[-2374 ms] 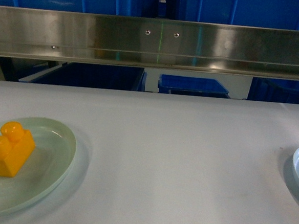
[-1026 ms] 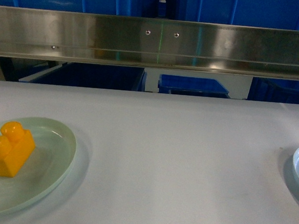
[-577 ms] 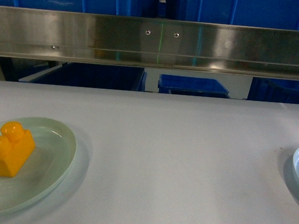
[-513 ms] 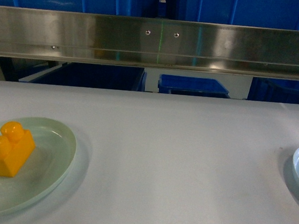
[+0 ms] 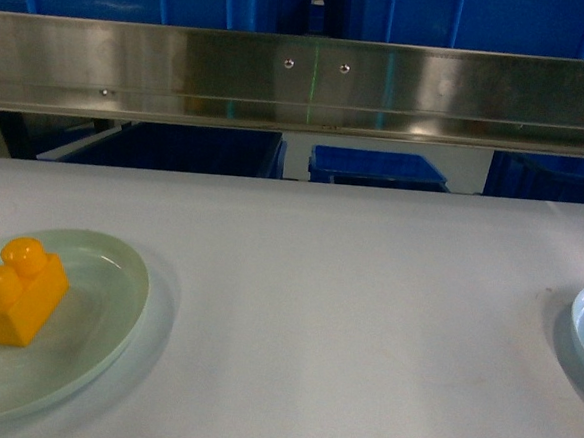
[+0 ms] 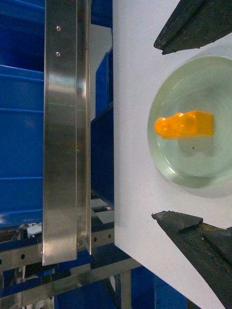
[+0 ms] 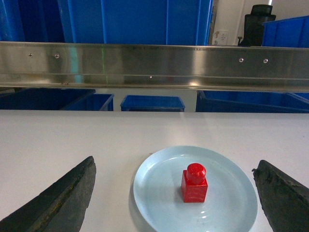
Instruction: Sort and place red and yellow blocks in left bins
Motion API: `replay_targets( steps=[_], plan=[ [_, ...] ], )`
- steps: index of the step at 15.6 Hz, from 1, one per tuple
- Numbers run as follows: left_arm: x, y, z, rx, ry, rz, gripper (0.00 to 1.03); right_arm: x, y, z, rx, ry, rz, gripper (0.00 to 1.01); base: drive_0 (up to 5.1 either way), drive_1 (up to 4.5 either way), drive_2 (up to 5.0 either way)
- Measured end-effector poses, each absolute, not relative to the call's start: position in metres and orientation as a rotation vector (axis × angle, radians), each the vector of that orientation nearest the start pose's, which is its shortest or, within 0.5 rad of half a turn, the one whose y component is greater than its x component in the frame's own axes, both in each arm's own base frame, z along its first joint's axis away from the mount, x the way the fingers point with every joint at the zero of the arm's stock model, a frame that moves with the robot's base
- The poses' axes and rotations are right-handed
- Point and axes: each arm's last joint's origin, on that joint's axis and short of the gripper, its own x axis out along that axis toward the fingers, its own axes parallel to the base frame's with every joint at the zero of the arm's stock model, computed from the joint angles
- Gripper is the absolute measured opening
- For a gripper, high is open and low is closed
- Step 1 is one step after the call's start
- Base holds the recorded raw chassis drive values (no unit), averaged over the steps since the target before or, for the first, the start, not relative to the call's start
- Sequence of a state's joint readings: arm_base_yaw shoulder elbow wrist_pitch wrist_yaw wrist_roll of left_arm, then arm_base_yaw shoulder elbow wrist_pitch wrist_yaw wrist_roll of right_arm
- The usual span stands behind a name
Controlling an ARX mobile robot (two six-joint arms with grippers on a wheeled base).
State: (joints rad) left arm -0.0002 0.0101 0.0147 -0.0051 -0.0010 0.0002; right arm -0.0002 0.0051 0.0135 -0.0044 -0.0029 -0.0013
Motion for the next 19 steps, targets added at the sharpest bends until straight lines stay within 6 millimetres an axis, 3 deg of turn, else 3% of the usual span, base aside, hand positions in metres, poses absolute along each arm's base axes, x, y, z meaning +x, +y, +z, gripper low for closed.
replay_targets(
  steps=[19],
  plan=[
    [0.0974,0.0000,0.1672,0.000,0.001,0.001,0.98,0.0972,0.0001,0.1673,-0.001,-0.004,0.003,0.98,0.0,0.00,0.0]
  ],
)
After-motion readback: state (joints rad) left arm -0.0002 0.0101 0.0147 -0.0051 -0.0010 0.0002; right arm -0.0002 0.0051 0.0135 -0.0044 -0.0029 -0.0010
